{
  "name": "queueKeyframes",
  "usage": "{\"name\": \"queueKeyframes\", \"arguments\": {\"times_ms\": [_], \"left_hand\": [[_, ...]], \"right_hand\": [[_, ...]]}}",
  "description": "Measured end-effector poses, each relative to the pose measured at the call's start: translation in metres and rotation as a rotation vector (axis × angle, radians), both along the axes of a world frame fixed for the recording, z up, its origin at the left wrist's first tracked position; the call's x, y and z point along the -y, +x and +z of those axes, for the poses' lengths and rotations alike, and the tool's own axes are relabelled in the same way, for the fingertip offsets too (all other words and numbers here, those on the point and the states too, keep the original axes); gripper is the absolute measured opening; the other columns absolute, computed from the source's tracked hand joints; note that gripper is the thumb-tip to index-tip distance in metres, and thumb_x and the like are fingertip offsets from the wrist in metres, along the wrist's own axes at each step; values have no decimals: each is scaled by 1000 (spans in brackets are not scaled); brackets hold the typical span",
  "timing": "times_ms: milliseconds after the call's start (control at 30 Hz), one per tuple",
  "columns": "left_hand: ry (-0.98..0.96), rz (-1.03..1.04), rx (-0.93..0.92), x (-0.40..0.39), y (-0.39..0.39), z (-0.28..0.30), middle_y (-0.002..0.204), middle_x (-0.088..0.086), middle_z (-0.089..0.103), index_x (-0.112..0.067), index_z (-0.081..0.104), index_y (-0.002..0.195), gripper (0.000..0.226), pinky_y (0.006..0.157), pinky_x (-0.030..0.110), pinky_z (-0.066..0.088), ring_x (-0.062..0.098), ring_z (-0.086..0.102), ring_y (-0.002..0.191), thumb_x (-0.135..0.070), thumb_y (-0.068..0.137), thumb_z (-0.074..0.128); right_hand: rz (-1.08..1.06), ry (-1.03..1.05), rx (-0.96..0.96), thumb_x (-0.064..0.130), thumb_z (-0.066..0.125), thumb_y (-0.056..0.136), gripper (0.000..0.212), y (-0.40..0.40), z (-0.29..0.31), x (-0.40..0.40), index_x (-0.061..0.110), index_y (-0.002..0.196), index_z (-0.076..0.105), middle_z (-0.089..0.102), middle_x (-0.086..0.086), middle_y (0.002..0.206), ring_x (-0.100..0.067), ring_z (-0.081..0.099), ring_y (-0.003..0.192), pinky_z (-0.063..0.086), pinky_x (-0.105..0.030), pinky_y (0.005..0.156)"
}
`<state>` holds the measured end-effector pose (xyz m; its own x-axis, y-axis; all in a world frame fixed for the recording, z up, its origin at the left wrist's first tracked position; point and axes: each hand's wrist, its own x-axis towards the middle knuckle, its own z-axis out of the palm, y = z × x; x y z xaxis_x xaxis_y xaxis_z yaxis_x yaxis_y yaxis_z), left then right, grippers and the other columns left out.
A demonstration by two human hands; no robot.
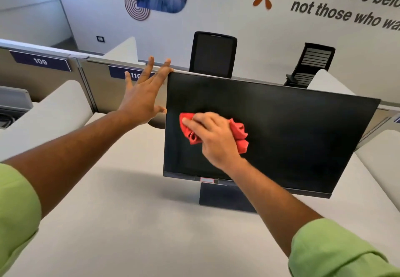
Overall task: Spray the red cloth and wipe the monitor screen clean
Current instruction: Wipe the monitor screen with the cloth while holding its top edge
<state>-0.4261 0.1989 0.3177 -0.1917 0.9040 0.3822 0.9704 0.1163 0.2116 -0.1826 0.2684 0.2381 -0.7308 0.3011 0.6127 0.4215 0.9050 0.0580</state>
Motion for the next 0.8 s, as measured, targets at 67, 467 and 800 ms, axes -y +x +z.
{"name": "queueKeyframes", "arguments": {"times_ms": [67, 467, 800], "left_hand": [[-1, 1, 10, -2, -4, -2, 167, -12, -20, -40, -7, 162, 127, 119, 74, -1, 20, -18, 156, -28, 78, 88], [10, -48, -5, -6, 3, 6, 170, -10, -18, -40, -8, 161, 127, 118, 76, 3, 15, -23, 153, -29, 78, 87], [25, -73, 58, -10, 0, 11, 173, -1, -6, -41, -2, 162, 126, 120, 72, 1, 21, -9, 158, -27, 76, 89]], "right_hand": [[44, 34, 76, -3, 64, 87, 63, 2, -28, 10, 22, 145, 63, 61, -1, 139, -30, 55, 123, 45, -45, 94], [192, 275, 340, 9, 67, 93, 56, 31, -72, 9, 23, 146, 56, 56, -5, 134, -29, 57, 111, 51, -43, 82], [-225, 159, -296, 7, 69, 95, 55, -38, 86, -36, 23, 147, 63, 63, -14, 134, -34, 59, 118, 53, -44, 88]]}}
